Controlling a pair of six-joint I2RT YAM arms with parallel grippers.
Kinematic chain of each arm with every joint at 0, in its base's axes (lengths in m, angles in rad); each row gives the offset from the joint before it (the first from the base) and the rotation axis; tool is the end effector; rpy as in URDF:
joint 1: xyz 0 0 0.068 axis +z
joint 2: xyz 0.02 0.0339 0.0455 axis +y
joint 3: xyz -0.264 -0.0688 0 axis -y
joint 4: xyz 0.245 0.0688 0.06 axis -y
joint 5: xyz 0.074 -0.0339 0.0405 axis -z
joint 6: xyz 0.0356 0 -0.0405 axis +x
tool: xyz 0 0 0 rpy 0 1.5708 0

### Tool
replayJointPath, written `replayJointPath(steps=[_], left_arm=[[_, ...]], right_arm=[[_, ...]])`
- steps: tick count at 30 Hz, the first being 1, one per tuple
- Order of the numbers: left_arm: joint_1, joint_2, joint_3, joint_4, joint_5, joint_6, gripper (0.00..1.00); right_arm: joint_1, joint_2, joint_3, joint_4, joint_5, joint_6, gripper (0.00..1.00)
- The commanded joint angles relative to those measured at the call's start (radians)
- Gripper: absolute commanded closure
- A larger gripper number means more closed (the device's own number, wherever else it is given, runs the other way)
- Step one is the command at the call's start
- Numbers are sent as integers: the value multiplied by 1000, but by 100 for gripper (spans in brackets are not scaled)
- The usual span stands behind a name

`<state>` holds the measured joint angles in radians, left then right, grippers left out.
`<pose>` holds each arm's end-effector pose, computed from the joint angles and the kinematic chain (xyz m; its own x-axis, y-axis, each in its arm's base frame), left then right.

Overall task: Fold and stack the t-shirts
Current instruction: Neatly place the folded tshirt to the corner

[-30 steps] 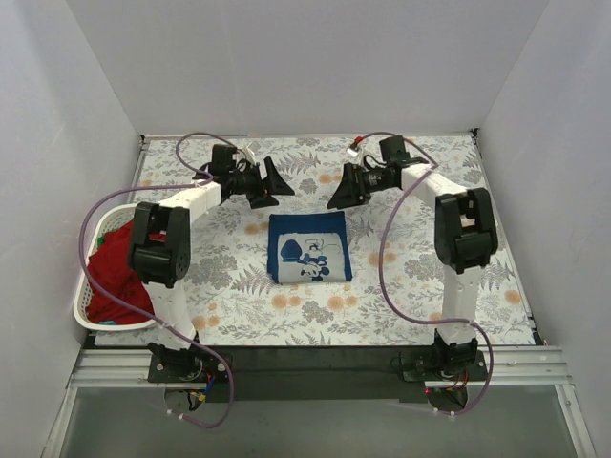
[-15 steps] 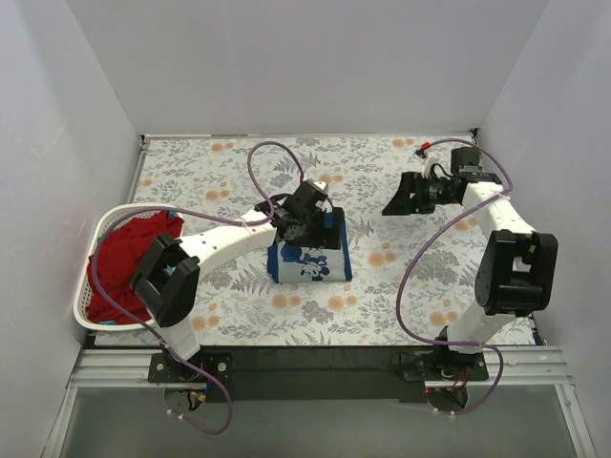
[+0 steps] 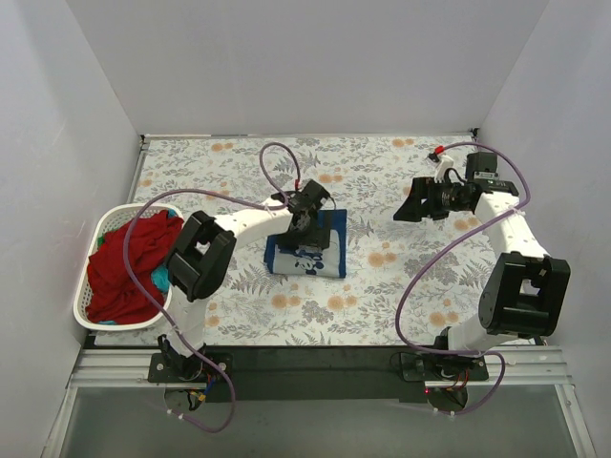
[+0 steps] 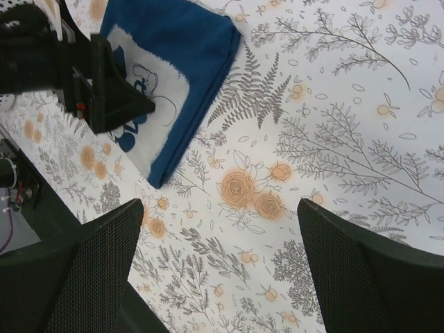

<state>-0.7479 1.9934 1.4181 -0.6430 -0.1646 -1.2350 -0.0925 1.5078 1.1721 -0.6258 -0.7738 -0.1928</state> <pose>0.3003 -0.2706 0.1689 -0.8210 -0.5088 -0.2590 -0.4422 0.8536 -0.2753 0.3124 -0.0040 0.2714 -0.7378 -0.0692 -0.6715 -0.4825 0.7498 0.4528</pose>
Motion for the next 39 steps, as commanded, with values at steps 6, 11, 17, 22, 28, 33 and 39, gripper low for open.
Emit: replayJointPath(steps=[6,11,17,22,28,33,39], left_arm=[[329,133,139,-76,-47,273,4],[475,246,338,-158,-16,357,5],[581,369,550,-192,-36,431,5],[671,442,671,-207,-46,443,5],[720,493,777,-138,-101,523,5],[785,554,886,-123,-110,563,5],[857,600,907,-58,-161,606,5]], right_arm=[[-79,37,57,-41,13,-39,2],[-92,58,77,-54,8,-50,2],[-98,72,89,-54,11,-53,2],[-107,72,86,-57,19,-56,2],[-118,68,77,-58,22,-59,2],[-124,68,75,-60,25,-59,2],[-130,75,89,-71,24,-62,2]])
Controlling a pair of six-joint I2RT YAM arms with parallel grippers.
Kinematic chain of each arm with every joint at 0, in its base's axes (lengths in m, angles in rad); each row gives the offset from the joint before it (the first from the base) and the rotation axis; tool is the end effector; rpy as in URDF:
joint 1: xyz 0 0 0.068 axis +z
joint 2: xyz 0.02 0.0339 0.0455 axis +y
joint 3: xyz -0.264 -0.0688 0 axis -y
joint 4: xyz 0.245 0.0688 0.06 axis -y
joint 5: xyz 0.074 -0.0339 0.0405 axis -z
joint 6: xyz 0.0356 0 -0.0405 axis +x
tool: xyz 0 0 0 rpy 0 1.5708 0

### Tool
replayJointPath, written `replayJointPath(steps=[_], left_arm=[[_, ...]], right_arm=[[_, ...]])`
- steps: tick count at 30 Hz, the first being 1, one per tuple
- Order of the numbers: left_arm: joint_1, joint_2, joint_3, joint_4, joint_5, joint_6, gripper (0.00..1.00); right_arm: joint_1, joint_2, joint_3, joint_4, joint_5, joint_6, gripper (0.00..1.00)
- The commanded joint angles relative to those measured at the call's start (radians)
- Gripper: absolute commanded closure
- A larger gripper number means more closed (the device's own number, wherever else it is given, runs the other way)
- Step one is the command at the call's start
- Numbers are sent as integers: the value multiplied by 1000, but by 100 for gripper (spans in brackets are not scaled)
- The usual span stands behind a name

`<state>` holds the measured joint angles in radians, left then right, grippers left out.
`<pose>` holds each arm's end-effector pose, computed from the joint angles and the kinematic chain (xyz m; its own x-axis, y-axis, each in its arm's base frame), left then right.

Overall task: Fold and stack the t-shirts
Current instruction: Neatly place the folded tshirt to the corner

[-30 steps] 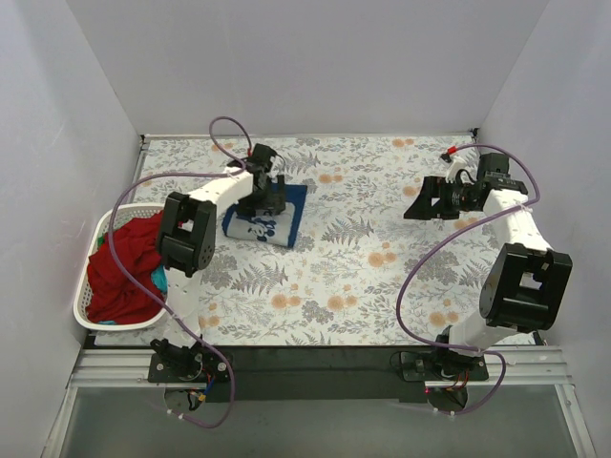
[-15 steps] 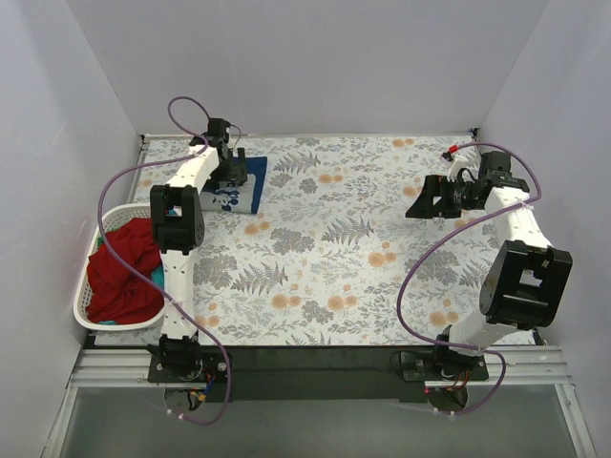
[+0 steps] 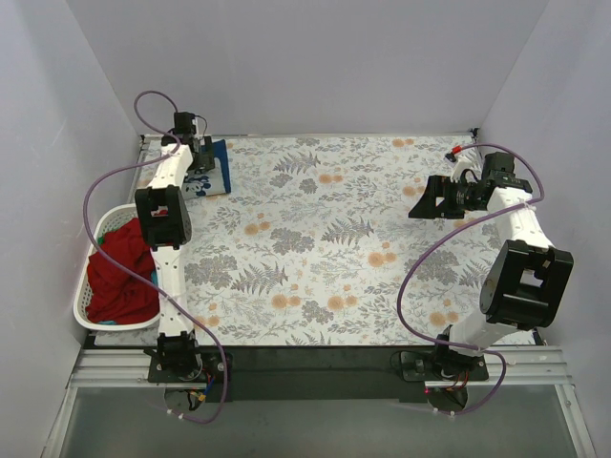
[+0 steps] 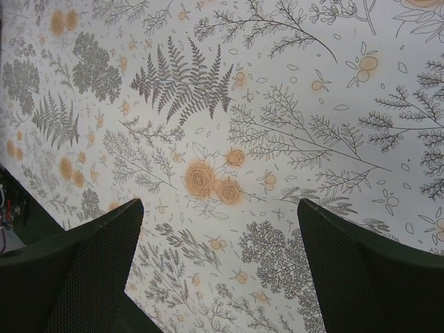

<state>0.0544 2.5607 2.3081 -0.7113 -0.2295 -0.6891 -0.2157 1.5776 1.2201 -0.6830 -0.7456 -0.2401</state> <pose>0.5536 0.0383 0.1660 -0.5170 -0.6482 -0.5590 -0.6624 0.7166 -0.2184 0.3206 -0.0455 0.2616 -0.7762 -0.0088 -0.6304 -0.3732 0.8123 0.4482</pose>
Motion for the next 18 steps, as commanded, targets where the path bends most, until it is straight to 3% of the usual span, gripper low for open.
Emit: replayJointPath(steps=[1,12,18], left_arm=[[65,47,31,10,-88,60,4],[128,49,-2,199,-22,275,2],[148,12,-44,254,125,414,2]], right_arm=[[-7,5,44,-15,-5,-16,2],[-7,-2,45,-30,-20,-18,2],[-7,-7,41,-36,-29,-18,2]])
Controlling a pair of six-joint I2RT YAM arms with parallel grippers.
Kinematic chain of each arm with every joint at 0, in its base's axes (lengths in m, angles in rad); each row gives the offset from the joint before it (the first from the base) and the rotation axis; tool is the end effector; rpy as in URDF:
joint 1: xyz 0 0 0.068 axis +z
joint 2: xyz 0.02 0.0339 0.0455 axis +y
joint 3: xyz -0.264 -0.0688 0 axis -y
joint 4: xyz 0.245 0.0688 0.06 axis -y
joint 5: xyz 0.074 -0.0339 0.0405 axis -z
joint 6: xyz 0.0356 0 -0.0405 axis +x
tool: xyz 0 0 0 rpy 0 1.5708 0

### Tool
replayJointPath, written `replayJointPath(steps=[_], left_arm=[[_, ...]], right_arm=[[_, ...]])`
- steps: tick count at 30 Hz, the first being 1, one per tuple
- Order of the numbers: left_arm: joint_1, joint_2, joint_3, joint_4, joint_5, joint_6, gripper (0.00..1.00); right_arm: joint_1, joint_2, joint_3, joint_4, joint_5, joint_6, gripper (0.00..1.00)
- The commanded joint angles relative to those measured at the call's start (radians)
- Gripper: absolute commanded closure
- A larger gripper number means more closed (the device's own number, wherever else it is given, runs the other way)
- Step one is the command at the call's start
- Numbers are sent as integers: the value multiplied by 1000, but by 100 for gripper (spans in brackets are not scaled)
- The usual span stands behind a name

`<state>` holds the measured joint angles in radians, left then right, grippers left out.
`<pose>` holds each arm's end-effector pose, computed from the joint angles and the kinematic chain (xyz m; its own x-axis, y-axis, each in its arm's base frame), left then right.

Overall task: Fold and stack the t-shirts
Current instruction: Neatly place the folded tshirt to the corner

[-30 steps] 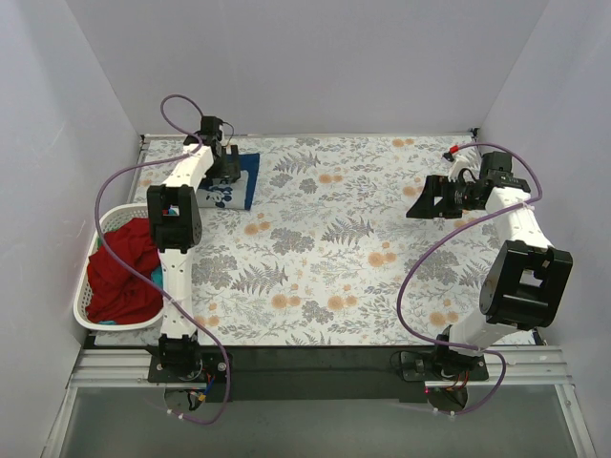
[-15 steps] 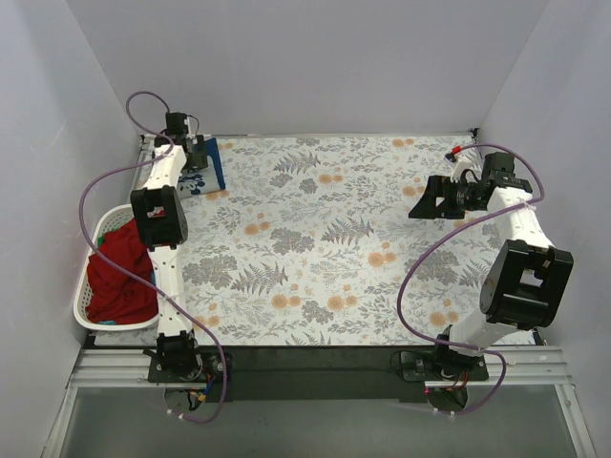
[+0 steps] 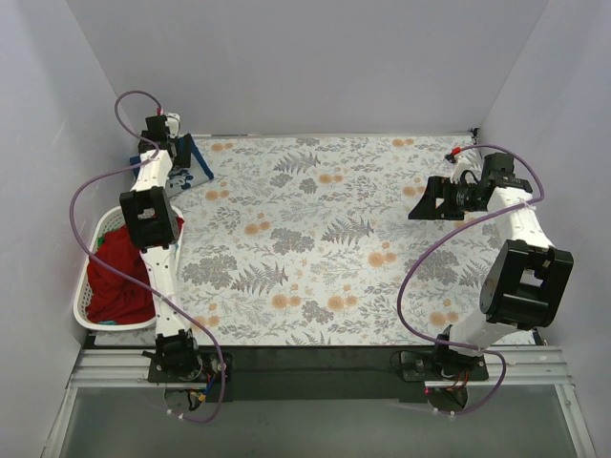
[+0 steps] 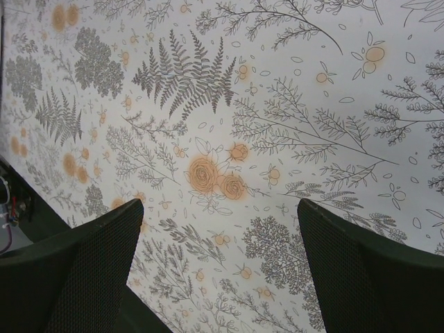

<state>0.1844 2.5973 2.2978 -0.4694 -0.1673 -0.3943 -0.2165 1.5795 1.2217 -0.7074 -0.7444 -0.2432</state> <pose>0.5652 0.1115 0.1594 -0.5165 -0.4817 -0.7080 -0.5381 0.8257 -0.1692 0.3190 -0.0455 0.2602 -0.7902 -0.0076 -0.6128 -0.3635 0.8109 0.4587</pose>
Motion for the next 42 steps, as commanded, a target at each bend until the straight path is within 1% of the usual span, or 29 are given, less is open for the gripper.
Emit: replayJointPath(steps=[1,4,5,8,10,12,13,16,17,20,21,23,25,29,31,33,34,35,36,37,38,39,40,42], left_arm=[[18,-49,-35,14,110,118,2],[17,-115,-58,23,166,83,2],[17,-126,-58,26,216,63,2],[15,-166,-69,14,297,8,2],[4,-175,-69,2,302,-46,2],[1,-178,-63,-15,284,-113,4],[1,-178,-60,-20,270,-192,5],[0,-184,-57,-32,200,-314,7],[0,-186,-51,-52,189,-390,7],[-17,-189,-54,-104,94,-474,5],[-23,-178,-51,-118,54,-497,2],[-20,-152,-41,-172,3,-552,2],[-20,-151,-69,-163,-6,-552,2],[-25,-109,-72,-198,60,-493,2],[-33,-74,-48,-250,77,-408,2],[-36,-53,-31,-296,135,-336,2],[-36,-55,-35,-339,165,-274,2],[-34,-59,-47,-359,252,-229,2],[-34,-80,-66,-373,287,-204,2],[-33,-94,-90,-392,326,-181,2],[-31,-107,-136,-408,371,-114,2],[-28,-138,-156,-422,464,-82,2],[-26,-153,-196,-440,506,-22,2],[-25,-164,-198,-475,580,24,2]], right_arm=[[-6,-10,39,-10,-32,-15,2],[-6,-9,38,-10,-39,-13,2],[-7,-9,36,-9,-41,-13,2],[-6,-7,33,-9,-49,-11,2],[-6,-9,33,-10,-55,-11,2],[-6,-12,33,-10,-56,-13,2],[-6,-13,32,-10,-56,-13,2],[-6,-19,25,-10,-53,-15,2],[-6,-26,19,-10,-52,-16,2],[-6,-35,9,-10,-49,-18,2],[-6,-35,9,-10,-50,-18,2],[-6,-35,9,-10,-47,-18,2],[-6,-35,10,-12,-46,-18,2],[-6,-33,10,-12,-41,-19,2],[-6,-35,9,-14,-38,-21,2],[-6,-33,7,-17,-30,-22,2],[-7,-35,10,-18,-29,-24,2],[-6,-32,10,-17,-26,-24,2],[-6,-32,12,-18,-26,-24,2],[-6,-30,12,-18,-27,-24,1],[-6,-29,13,-17,-27,-24,2],[-6,-26,15,-18,-27,-24,2],[-6,-24,18,-20,-27,-24,2],[-6,-23,19,-17,-26,-24,2]])
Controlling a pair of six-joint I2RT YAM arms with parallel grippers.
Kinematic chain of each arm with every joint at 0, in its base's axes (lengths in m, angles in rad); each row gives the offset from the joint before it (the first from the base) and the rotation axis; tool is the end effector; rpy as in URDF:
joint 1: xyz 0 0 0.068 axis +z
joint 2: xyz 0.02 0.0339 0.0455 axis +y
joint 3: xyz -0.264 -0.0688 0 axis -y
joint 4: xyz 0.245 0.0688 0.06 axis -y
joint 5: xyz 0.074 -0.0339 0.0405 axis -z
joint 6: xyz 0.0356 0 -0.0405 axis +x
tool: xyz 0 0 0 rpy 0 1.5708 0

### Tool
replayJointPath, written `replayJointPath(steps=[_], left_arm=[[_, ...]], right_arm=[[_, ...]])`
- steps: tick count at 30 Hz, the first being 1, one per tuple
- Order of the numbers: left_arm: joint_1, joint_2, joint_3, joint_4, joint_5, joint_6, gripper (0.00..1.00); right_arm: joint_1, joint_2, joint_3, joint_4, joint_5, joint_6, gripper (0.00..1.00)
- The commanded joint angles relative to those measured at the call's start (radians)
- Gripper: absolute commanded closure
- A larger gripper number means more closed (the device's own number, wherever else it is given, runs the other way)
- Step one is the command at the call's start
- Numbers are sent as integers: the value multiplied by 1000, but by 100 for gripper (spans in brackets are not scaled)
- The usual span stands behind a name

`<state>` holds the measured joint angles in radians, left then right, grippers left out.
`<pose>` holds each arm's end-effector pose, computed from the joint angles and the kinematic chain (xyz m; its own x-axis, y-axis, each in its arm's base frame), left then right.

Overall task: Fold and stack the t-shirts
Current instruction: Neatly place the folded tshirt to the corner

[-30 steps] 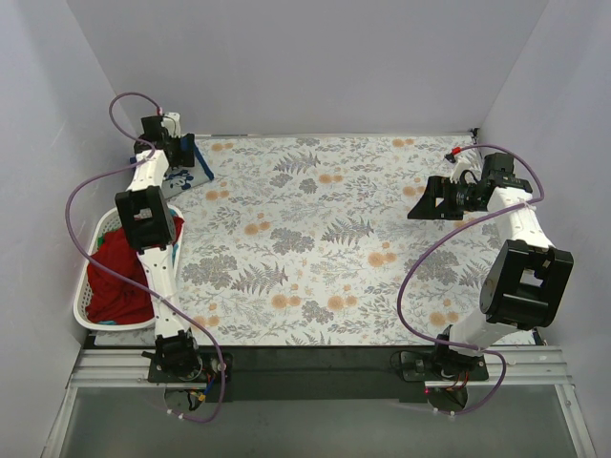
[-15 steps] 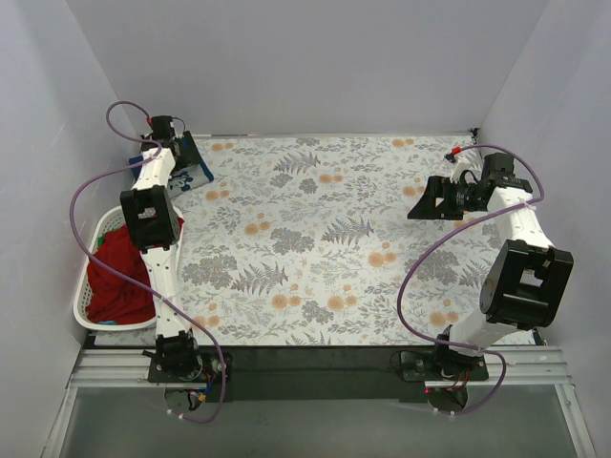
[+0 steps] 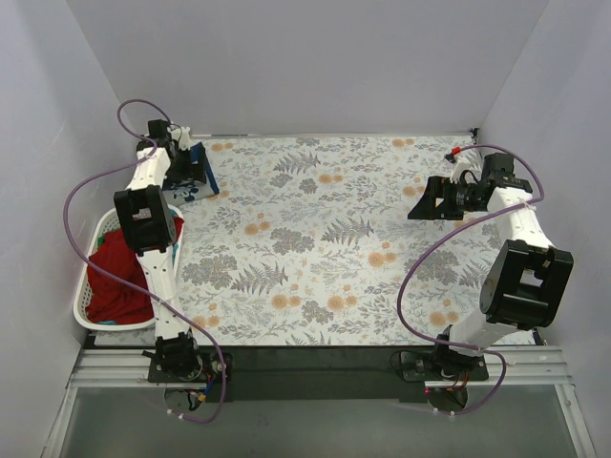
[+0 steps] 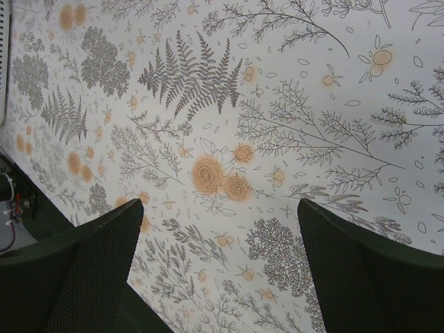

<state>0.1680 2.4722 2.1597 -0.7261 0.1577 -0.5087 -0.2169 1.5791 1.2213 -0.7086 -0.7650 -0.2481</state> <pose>0.5274 0.0838 0.1650 -0.6998 -0.6066 -0.3773 -0.4894 0.7919 -0.3653 0.3187 -0.0450 0.2606 -0.7866 -0.0080 -0.6174 -0.3763 0.7990 0.4691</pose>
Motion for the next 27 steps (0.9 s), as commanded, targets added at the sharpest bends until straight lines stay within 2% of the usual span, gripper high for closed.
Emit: replayJointPath(steps=[1,4,8,12,16,19,23,27], left_arm=[[-10,-33,-51,-273,282,163,2],[-10,5,5,-375,307,281,5],[1,-7,21,-328,263,351,4],[11,-24,162,-291,261,377,2],[-8,-100,180,-246,253,302,2],[-48,-189,100,-243,224,233,2],[-71,-255,10,-337,246,133,14],[-64,-249,-34,-461,204,13,29]], right_arm=[[-6,-24,21,-15,-7,-19,2],[-6,-24,24,-17,-8,-19,2],[-6,-22,21,-17,-14,-19,2],[-6,-19,24,-19,-14,-19,2],[-6,-16,27,-17,-16,-17,2],[-6,-14,27,-17,-17,-16,2],[-6,-5,37,-15,-17,-13,2],[-6,-2,40,-14,-17,-13,2]])
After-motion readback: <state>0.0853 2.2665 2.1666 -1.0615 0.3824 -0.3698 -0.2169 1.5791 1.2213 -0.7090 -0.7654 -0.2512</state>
